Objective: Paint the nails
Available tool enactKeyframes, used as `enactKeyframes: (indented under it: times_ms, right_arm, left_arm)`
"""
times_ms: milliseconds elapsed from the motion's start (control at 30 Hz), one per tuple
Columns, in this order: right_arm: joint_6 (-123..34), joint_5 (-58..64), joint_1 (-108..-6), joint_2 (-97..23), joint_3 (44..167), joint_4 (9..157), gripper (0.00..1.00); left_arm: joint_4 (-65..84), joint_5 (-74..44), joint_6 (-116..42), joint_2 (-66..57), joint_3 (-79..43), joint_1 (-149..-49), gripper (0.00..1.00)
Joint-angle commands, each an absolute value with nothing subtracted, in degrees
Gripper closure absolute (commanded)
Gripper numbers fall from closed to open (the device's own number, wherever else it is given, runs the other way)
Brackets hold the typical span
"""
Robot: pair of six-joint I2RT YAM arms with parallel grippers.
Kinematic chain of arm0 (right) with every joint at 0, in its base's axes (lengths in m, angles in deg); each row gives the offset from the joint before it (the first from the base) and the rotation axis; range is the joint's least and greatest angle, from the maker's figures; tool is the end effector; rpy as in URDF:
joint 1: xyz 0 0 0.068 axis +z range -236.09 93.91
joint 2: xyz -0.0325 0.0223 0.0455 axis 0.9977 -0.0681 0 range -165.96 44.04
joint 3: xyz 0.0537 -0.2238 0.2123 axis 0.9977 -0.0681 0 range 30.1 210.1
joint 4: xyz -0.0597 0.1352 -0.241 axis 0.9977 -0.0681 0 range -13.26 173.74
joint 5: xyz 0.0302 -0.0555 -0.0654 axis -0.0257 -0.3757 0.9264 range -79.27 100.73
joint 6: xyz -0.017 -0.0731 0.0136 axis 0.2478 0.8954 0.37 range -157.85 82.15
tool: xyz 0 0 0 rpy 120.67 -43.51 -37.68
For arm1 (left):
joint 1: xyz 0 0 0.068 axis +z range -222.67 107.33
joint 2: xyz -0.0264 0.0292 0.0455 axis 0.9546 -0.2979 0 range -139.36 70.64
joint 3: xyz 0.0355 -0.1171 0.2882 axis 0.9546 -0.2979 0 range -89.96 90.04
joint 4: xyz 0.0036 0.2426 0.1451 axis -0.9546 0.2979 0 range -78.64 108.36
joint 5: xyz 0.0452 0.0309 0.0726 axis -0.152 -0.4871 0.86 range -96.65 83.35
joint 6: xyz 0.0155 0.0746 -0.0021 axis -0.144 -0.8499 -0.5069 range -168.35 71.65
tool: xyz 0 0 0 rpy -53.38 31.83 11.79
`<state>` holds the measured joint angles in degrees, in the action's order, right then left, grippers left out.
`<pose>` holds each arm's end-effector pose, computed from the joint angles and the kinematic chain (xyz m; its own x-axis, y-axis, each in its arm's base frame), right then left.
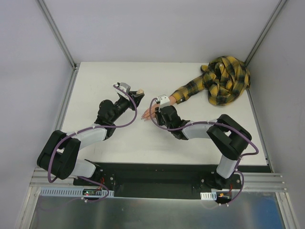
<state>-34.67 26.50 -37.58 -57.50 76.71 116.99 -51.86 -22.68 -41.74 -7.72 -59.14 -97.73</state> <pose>0.2851 0.2958 0.1780 -0.2137 -0.3222 -0.9223 -0.5664 0.8100 -0.1517 0.2771 -0.1493 0.2925 0.1686 -0.2010 -0.9650 0.6718 0.7398 -0.0367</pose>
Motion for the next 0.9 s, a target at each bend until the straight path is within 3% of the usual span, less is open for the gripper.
enactKeyframes:
  times_ms: [0, 567, 867]
  right_arm:
    - [-36.1, 29.0, -38.6, -55.1, 75.9, 119.7, 1.0]
    - [-35.8, 22.6, -37.5, -57.0, 77.7, 121.3, 1.0]
    - [-35.9, 27.1, -38.1, -55.5, 76.2, 121.8, 1.0]
  left_arm:
    - [-55.5, -24.0, -41.7, -6.5, -58.3, -97.5, 1.0]
    - [-55.5, -24.1, -41.6, -6.7, -58.2, -97.5, 1.0]
    - [-55.5, -24.3, -41.4, -7.0, -58.1, -97.5, 1.0]
